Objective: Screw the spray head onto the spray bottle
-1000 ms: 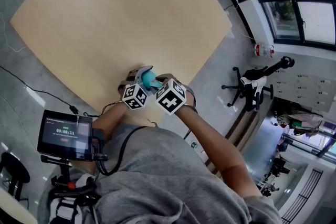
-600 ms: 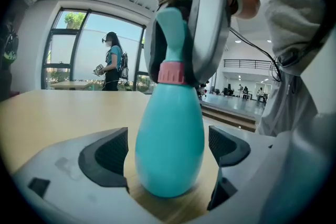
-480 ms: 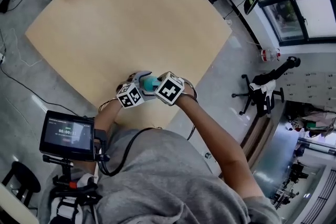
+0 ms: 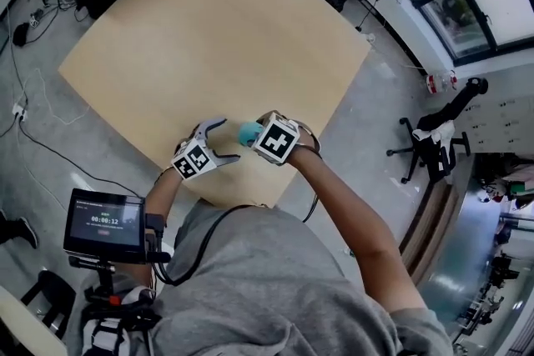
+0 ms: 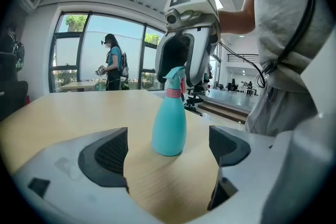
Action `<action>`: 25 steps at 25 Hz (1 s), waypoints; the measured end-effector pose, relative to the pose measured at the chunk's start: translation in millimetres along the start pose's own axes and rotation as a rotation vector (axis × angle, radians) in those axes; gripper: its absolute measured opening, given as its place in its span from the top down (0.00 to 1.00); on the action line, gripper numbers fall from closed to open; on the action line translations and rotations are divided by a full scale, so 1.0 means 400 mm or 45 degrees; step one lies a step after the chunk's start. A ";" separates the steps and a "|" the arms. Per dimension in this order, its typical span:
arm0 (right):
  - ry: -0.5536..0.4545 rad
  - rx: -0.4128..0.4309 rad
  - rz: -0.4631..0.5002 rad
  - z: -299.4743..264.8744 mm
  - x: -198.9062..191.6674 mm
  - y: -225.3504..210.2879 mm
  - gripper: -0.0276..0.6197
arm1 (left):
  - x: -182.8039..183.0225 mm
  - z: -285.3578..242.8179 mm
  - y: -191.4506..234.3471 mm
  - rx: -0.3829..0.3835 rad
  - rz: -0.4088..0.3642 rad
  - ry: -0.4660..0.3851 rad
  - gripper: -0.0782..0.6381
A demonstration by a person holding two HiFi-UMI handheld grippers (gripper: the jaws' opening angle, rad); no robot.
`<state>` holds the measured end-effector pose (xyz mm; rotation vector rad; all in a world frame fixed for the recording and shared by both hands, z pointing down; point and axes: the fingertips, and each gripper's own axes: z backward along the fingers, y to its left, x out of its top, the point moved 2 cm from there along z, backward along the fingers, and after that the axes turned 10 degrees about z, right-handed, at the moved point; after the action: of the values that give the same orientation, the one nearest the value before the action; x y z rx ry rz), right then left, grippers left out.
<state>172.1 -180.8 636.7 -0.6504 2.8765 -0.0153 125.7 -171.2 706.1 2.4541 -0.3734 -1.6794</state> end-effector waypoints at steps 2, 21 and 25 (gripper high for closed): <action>-0.036 -0.031 -0.013 0.015 0.005 -0.021 0.60 | 0.008 0.036 0.022 0.030 0.000 -0.003 0.25; -1.485 -0.641 -0.307 0.837 -0.135 0.214 0.95 | 0.649 0.523 -0.295 0.640 0.013 -0.751 0.88; -1.609 -0.637 -0.275 0.891 -0.243 0.350 0.95 | 0.691 0.496 -0.449 0.642 0.083 -0.788 0.89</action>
<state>265.9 -1.3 297.3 -0.6785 1.5681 0.7886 58.2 -73.2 340.3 2.0865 -1.0447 -2.5416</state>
